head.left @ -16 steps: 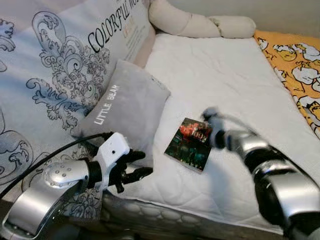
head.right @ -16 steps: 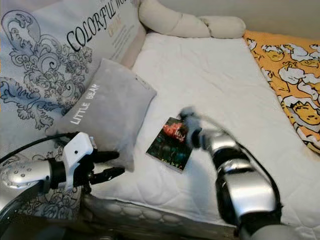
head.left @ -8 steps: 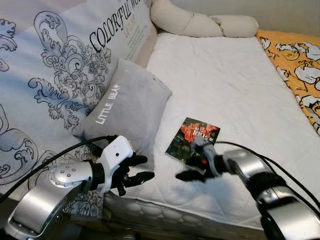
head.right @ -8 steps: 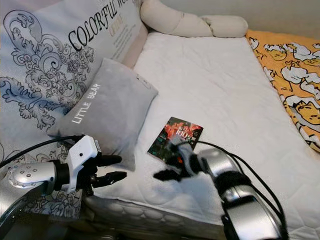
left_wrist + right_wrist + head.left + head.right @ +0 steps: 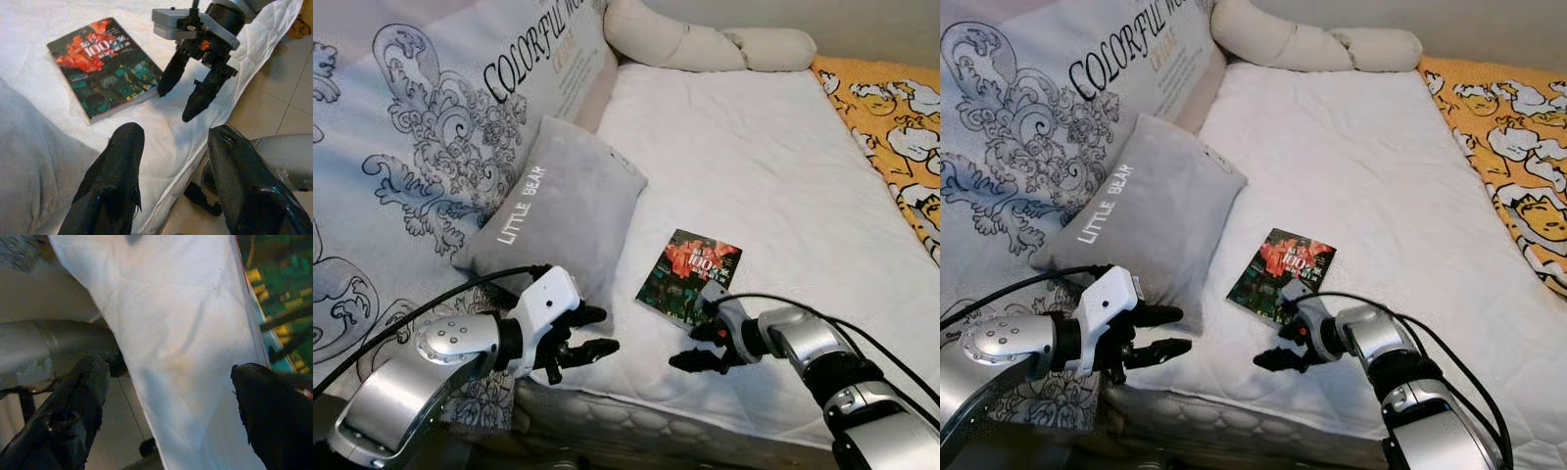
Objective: Clean up the room
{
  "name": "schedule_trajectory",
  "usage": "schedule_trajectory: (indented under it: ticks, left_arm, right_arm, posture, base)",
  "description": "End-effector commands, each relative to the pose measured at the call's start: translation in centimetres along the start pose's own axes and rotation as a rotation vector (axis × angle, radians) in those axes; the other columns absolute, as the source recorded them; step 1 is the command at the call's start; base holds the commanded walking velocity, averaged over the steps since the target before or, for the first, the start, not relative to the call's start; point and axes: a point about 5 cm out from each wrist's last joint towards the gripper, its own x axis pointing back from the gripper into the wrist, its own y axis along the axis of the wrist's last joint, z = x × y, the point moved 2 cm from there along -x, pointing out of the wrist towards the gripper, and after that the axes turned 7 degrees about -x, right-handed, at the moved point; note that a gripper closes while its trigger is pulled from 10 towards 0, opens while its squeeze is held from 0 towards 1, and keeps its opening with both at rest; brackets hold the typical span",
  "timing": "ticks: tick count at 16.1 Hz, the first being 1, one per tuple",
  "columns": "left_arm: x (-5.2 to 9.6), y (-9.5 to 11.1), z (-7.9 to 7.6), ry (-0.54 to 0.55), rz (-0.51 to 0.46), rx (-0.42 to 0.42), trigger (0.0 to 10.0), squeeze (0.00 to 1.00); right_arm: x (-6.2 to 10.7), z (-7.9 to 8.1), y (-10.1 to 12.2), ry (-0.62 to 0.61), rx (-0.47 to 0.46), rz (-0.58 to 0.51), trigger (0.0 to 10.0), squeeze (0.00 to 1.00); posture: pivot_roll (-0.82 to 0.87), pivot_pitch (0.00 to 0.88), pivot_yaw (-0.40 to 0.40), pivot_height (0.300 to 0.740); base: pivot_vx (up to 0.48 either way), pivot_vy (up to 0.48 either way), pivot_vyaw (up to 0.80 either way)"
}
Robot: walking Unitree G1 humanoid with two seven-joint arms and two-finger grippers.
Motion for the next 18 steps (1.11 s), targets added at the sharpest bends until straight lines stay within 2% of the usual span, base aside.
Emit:
schedule_trajectory:
  ticks: [1,3,5,8,12,16,17,18]
  left_arm:
    - [0.0,0.1,0.2,0.000,0.006,-0.022,10.0,0.00]
    - [0.0,0.1,0.1,-0.004,0.005,-0.021,10.0,0.00]
    - [-0.2,0.1,0.1,-0.011,0.002,-0.023,10.0,0.00]
    - [-0.4,0.1,0.0,-0.032,-0.002,-0.022,10.0,0.00]
    - [-0.5,0.1,0.1,-0.034,-0.001,-0.028,10.0,0.00]
    - [-0.3,0.4,0.0,-0.030,-0.043,0.002,10.0,0.00]
    - [-0.2,0.7,0.0,-0.004,-0.105,0.048,10.0,0.00]
    - [-0.1,0.9,0.4,0.050,-0.136,0.056,10.0,0.00]
  right_arm:
    - [0.2,-0.5,-0.3,-0.053,0.013,0.009,10.0,0.00]
    - [0.5,-1.0,-0.2,-0.095,0.034,0.006,10.0,0.00]
    - [1.4,-2.1,0.5,-0.185,0.025,-0.054,10.0,0.00]
    - [2.5,-2.7,1.2,-0.197,0.009,-0.105,10.0,0.00]
    - [2.9,-3.0,1.0,-0.201,0.010,-0.114,10.0,0.00]
    - [3.0,0.3,1.7,-0.013,0.033,-0.203,10.0,0.00]
    - [3.5,2.1,1.7,0.006,0.067,-0.253,10.0,0.00]
    - [3.9,2.4,1.9,-0.033,0.080,-0.294,10.0,0.00]
  posture:
    - [0.10,0.000,0.016,0.740]
    - [0.10,0.000,0.019,0.740]
    - [0.08,0.000,0.024,0.740]
    - [0.08,0.000,0.026,0.740]
    - [0.07,0.000,0.031,0.740]
    - [0.05,0.000,0.029,0.740]
    - [0.04,0.000,0.032,0.740]
    - [0.04,0.000,0.035,0.740]
  base:
    - [0.000,0.000,0.00]
    - [0.000,0.000,0.00]
    - [0.000,0.000,0.00]
    - [0.000,0.000,0.00]
    - [0.000,0.000,0.00]
    - [0.000,0.000,0.00]
    - [0.000,0.000,0.00]
    - [0.000,0.000,0.00]
